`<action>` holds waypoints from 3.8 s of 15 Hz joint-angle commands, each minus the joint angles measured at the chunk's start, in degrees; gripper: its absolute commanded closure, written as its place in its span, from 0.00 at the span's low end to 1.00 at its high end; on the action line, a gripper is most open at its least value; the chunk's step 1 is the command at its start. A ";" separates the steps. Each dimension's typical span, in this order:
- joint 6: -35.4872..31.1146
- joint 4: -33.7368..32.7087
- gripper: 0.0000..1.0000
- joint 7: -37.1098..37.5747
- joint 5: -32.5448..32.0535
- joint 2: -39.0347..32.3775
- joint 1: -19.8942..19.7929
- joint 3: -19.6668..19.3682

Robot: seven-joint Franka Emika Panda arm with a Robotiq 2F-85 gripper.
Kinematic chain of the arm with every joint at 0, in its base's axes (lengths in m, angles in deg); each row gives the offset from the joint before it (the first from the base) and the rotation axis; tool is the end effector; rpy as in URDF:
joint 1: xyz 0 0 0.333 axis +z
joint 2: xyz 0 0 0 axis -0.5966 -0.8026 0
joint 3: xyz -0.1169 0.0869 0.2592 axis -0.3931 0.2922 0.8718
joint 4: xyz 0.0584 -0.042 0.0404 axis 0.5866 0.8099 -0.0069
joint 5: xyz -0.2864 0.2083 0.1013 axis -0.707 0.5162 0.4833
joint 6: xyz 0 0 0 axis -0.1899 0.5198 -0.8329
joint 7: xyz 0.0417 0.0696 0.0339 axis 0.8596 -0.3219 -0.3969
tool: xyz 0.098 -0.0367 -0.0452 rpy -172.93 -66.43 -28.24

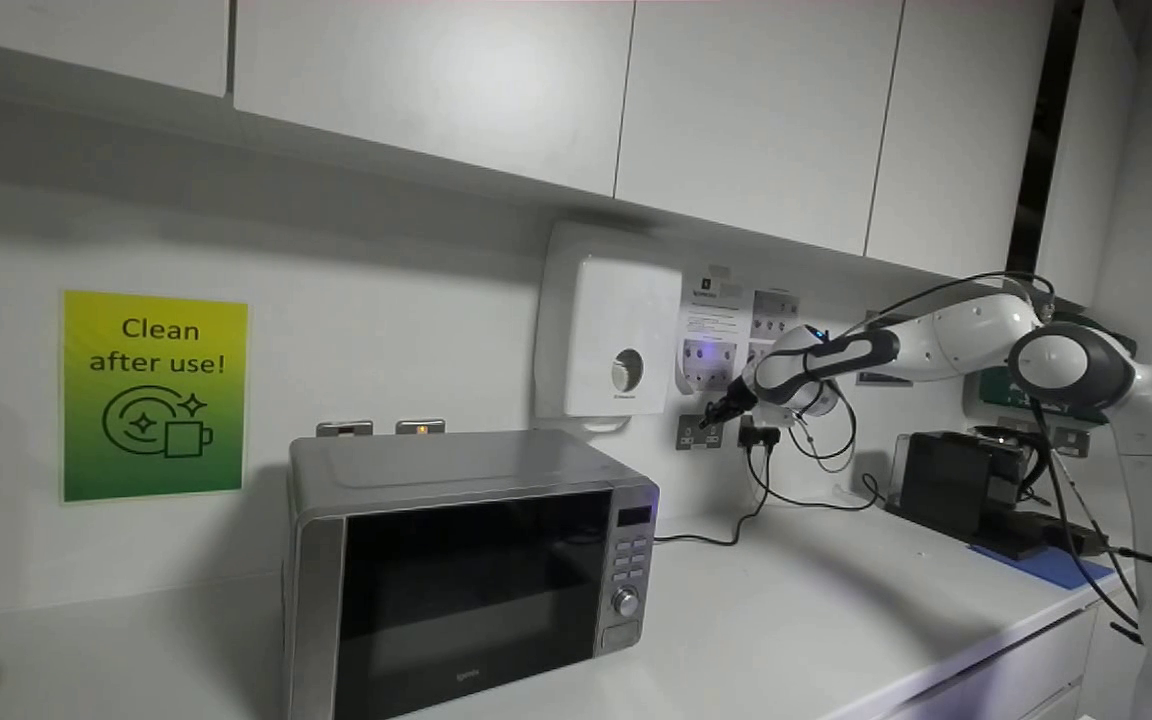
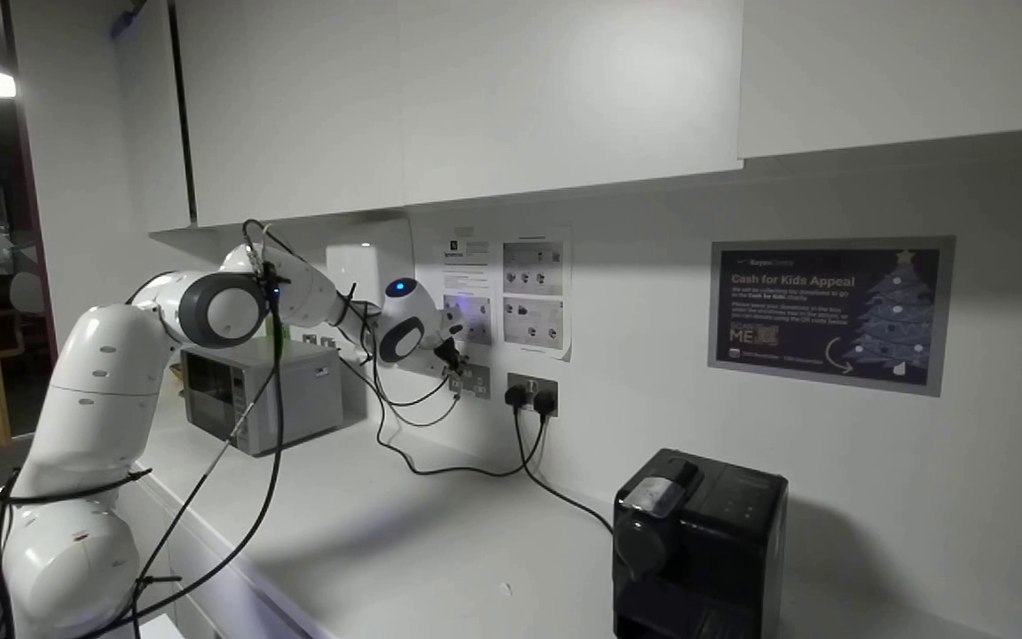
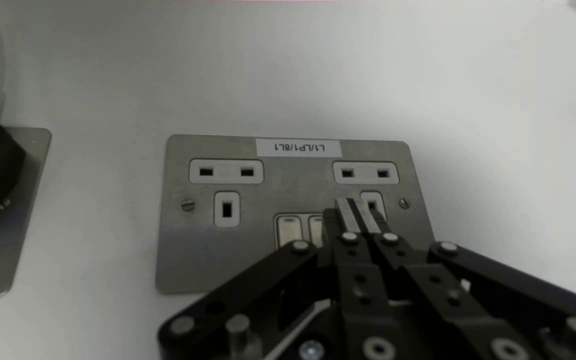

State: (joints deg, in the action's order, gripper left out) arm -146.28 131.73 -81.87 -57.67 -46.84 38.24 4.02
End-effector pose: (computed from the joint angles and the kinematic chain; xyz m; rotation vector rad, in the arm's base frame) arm 0.6640 0.0574 0.4772 -2.7812 -0.1905 -1.1307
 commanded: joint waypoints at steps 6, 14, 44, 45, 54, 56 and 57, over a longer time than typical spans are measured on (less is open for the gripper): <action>-1.65 -2.99 1.00 2.21 -0.76 -1.44 0.69 -1.04; -1.64 -3.59 1.00 6.26 -4.08 -2.38 0.07 -0.32; -2.80 -5.89 1.00 8.32 -5.27 -2.16 -0.10 0.31; -2.77 -5.92 1.00 8.36 -5.26 -2.19 -0.12 0.28; 0.39 -3.57 1.00 8.77 -4.67 -0.88 -0.53 0.41; 0.67 -2.49 1.00 8.54 -4.34 -0.18 -0.75 0.58; 0.68 -1.63 1.00 7.70 -3.41 0.32 -0.53 0.30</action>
State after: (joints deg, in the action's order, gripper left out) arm -146.23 129.33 -74.21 -62.11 -47.89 38.23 4.04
